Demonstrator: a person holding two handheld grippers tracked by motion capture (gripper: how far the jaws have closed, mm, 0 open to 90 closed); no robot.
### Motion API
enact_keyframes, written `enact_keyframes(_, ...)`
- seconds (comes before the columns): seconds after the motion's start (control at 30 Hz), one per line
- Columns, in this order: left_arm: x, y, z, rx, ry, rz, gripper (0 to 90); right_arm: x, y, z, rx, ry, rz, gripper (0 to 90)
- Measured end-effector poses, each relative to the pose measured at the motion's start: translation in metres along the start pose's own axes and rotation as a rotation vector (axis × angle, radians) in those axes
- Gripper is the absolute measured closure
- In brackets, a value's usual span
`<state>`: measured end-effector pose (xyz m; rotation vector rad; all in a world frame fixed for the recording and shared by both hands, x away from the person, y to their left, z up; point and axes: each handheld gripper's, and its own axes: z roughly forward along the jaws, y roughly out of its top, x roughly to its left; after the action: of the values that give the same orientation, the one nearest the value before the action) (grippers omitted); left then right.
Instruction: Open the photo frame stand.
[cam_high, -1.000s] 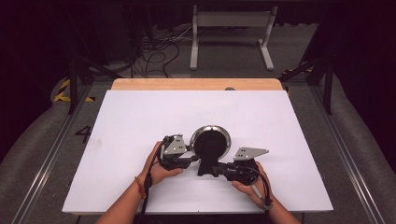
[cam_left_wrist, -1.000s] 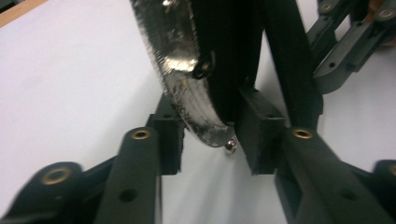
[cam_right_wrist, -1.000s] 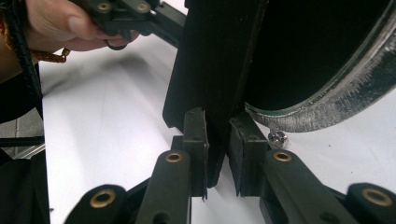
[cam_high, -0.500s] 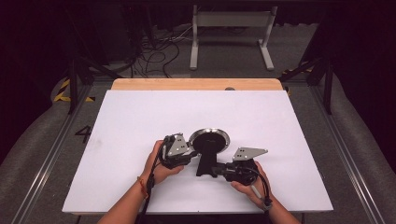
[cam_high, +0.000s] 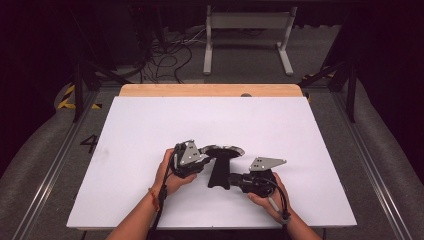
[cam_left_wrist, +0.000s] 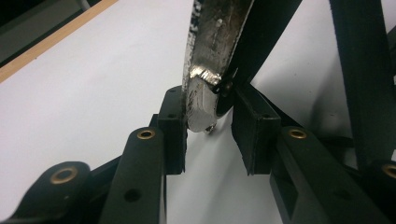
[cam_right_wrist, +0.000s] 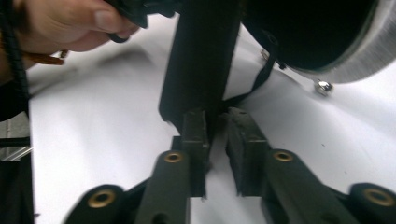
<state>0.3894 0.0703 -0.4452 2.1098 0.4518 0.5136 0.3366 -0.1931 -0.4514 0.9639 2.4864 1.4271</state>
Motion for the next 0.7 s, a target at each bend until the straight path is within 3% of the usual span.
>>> enact_keyframes(0.2,0.001,0.000,0.001,-0.005,-0.002,0.003,66.4,0.000,-0.001,0.004,0.003,-0.002,0.008,68.1)
enact_keyframes(0.27,0.001,0.000,0.001,-0.023,0.009,-0.014,60.9,0.002,-0.002,0.009,0.013,-0.007,0.014,67.5)
enact_keyframes(0.33,0.000,0.001,0.002,-0.026,0.008,-0.014,58.3,0.003,-0.004,0.014,0.027,0.002,0.016,68.5)
enact_keyframes(0.47,-0.001,0.001,0.004,-0.019,-0.004,0.003,62.7,0.006,-0.004,0.017,0.036,0.009,-0.003,75.2)
enact_keyframes(0.7,-0.001,0.002,0.007,-0.003,0.039,0.003,63.6,0.007,-0.004,0.017,0.045,0.005,-0.005,76.5)
